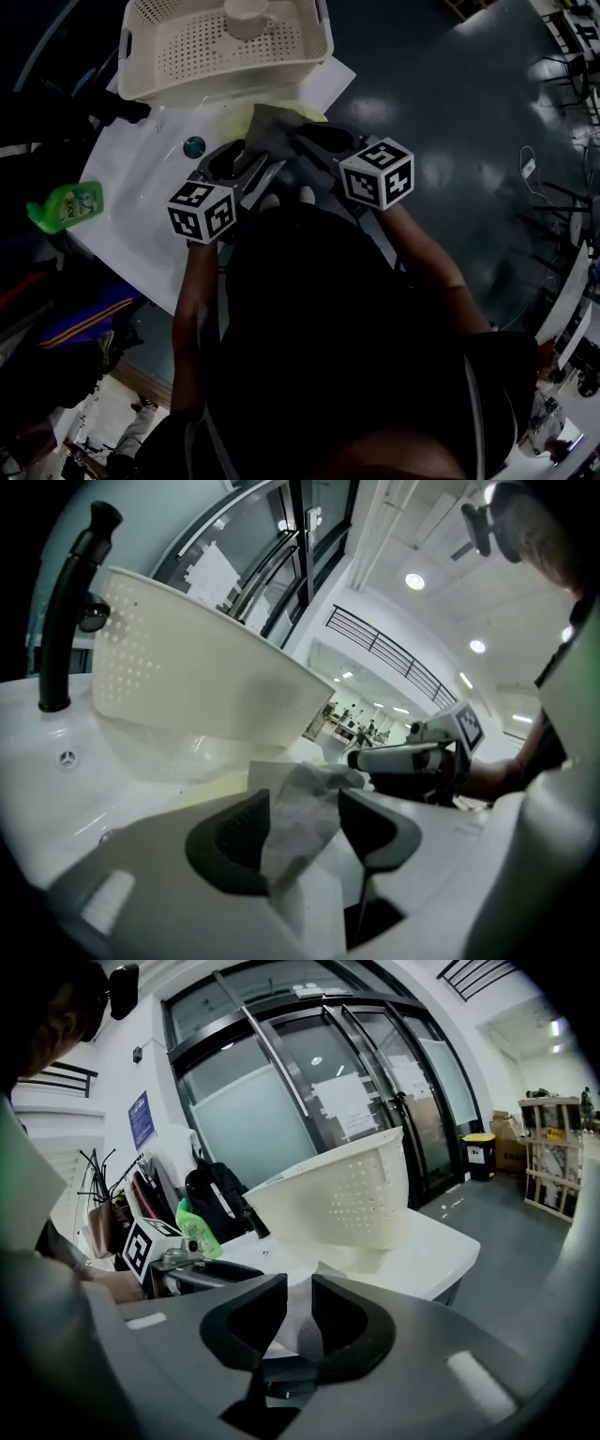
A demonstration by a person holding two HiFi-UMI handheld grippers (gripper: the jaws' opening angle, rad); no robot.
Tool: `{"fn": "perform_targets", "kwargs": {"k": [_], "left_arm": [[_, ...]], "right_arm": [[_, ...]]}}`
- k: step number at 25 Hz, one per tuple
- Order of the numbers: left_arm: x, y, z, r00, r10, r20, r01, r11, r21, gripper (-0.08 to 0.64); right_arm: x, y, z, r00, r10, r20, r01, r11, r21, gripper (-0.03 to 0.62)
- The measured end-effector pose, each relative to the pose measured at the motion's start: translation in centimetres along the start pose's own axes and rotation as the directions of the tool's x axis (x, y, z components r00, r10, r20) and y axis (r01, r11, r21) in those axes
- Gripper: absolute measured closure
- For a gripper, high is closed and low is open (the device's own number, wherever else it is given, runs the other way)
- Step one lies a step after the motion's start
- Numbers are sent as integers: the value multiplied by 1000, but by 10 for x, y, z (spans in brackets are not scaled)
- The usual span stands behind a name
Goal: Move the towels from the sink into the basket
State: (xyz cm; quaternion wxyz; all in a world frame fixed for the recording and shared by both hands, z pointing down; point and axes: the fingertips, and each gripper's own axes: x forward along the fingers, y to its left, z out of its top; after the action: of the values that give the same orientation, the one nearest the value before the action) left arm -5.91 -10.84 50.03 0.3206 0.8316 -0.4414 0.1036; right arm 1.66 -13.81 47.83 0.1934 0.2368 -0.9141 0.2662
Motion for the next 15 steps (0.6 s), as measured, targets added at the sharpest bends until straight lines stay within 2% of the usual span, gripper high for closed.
{"fn": "perform_targets", "kwargs": {"k": [9, 15], "left_arm": [[14, 8, -17, 994, 20, -104, -17, 999, 34, 310], [30, 10, -22, 984, -10, -177, 17, 999, 39, 282]], "right_arm": [[6, -1, -4, 999, 40, -11, -40, 999, 10, 514], [8, -4, -4, 999, 43, -6, -43, 999, 25, 526]]}}
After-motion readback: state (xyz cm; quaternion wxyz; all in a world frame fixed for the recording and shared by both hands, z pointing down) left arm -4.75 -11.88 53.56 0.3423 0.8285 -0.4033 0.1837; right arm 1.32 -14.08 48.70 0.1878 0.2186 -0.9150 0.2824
